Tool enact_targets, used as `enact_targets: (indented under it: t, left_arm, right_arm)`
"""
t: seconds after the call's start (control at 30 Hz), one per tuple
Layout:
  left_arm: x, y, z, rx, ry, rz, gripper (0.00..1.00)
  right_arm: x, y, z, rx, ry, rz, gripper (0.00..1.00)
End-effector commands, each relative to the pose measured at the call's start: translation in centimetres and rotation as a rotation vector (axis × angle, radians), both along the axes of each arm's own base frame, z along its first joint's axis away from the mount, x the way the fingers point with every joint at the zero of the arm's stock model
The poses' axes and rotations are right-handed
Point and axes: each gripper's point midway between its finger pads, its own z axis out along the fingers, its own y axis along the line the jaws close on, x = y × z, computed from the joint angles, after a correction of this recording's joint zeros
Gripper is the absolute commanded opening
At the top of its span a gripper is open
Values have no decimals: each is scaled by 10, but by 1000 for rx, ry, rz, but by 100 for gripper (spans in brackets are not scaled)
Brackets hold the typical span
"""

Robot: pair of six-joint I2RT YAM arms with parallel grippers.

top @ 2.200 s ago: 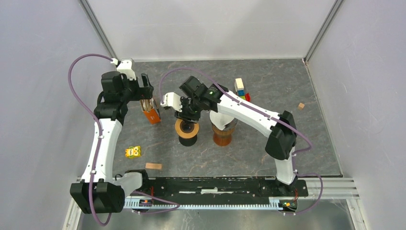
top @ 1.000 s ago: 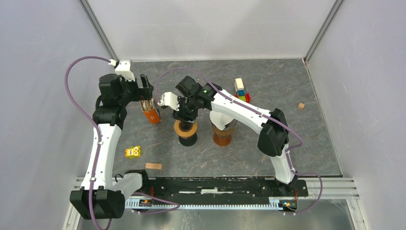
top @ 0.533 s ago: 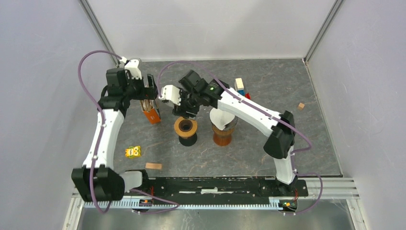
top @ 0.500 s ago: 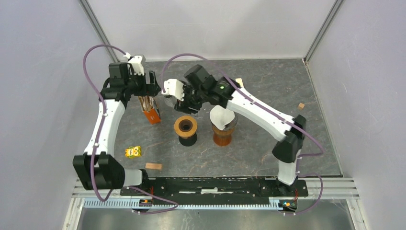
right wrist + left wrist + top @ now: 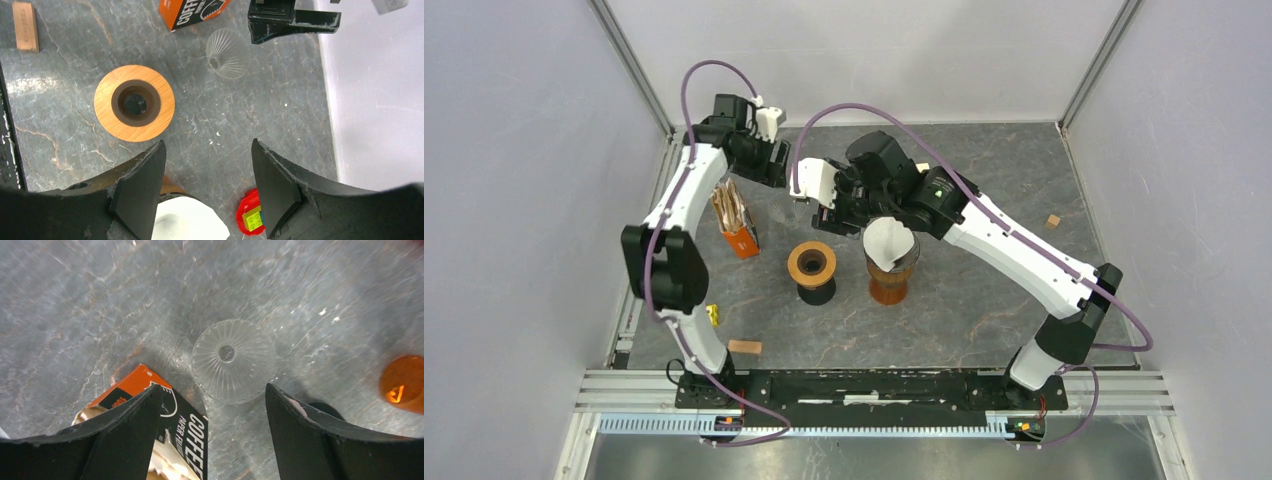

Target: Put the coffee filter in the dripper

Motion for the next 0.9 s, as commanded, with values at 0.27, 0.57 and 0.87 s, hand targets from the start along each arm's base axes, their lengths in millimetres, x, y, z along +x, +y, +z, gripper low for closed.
enact_targets:
  t: [0.27,0.57,0.87]
  left_arm:
    - [-4,8,-77,106,232,-62,71]
    - [0,3,-105,85,284,-41,51]
    - [7,-4,-99,45,269,-21,24]
  right_arm:
    - [-2,-10,-7,-7,-17,-1,68]
    - [-3,-8,-14,-20,-3,6,67]
    - [-3,-8,-17,-27,2,10,66]
